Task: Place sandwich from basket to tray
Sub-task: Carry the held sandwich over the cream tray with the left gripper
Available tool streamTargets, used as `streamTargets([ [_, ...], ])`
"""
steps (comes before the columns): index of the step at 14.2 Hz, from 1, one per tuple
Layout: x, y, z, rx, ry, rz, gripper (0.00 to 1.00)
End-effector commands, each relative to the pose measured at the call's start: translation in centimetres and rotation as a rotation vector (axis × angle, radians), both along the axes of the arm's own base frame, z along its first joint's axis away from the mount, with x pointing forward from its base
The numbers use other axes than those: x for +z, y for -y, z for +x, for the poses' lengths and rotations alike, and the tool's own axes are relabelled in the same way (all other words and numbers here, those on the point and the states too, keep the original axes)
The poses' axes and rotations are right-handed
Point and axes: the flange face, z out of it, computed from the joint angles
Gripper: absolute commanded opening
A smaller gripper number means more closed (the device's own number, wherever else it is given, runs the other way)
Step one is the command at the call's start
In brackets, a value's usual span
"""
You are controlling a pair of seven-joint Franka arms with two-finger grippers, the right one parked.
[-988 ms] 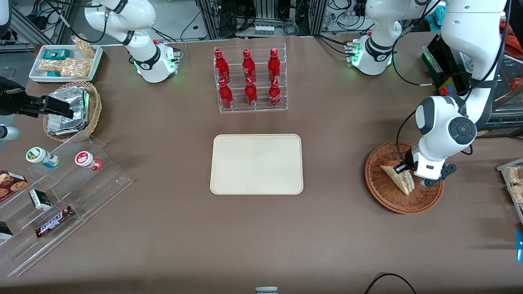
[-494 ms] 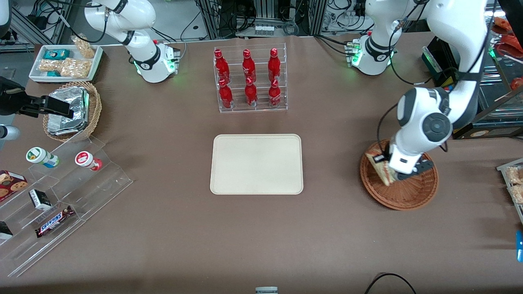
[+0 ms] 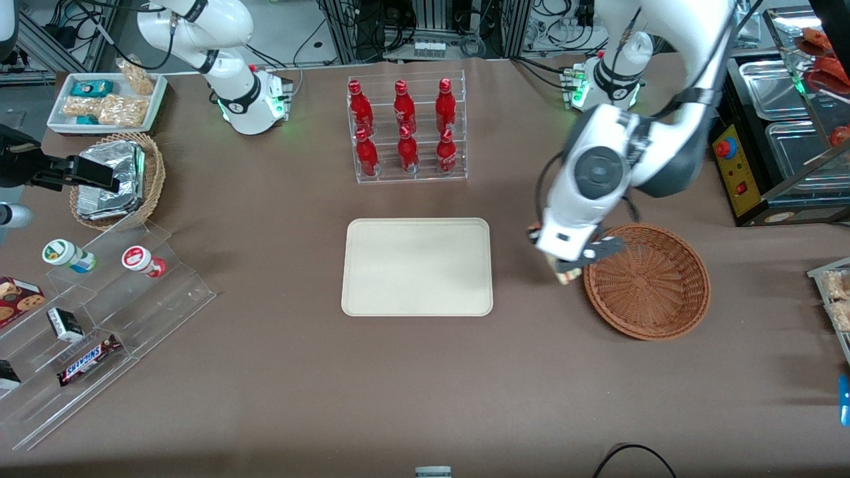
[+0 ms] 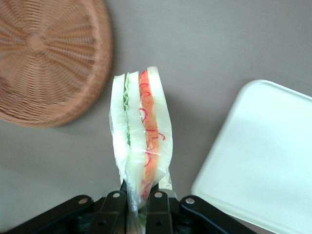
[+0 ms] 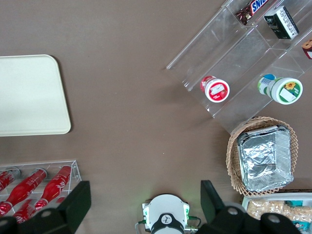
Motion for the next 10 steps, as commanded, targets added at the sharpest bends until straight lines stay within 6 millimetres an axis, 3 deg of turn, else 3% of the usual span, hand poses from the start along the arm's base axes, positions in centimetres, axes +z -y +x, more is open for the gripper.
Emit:
streamTargets([
  [1,-3.1,6.6,1.7,0.0,-0.03,-0.031,0.14],
  [4,-5.6,12.0,1.8,-0.026,-0.022,-0.061,0.15],
  [7,-7.9,17.9,-1.5,-0.036,0.021,-0.088,0.16],
  [10,-8.5,20.6,-3.8,-0.088,0.024,-0.1,0.17],
])
